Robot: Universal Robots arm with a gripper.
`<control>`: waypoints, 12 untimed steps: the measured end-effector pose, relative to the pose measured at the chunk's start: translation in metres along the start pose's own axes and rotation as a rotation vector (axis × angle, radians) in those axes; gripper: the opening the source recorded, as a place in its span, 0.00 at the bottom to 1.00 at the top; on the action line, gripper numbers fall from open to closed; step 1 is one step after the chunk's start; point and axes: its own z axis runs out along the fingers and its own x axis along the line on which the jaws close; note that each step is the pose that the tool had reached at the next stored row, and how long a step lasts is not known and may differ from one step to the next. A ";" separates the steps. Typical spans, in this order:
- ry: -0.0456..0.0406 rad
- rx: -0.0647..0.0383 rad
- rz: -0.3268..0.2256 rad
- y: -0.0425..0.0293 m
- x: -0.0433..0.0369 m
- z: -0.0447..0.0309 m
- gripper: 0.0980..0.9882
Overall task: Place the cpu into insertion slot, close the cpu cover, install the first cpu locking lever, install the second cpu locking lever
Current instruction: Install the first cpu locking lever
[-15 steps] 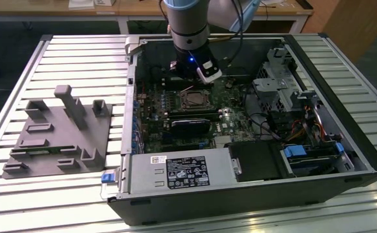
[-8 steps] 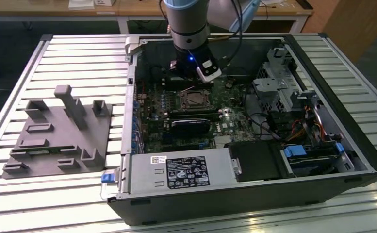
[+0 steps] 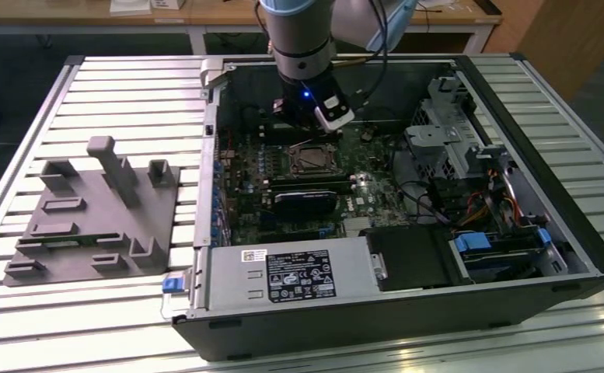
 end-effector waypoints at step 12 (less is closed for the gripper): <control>-0.0195 0.013 0.069 0.0038 0.0024 0.0036 0.01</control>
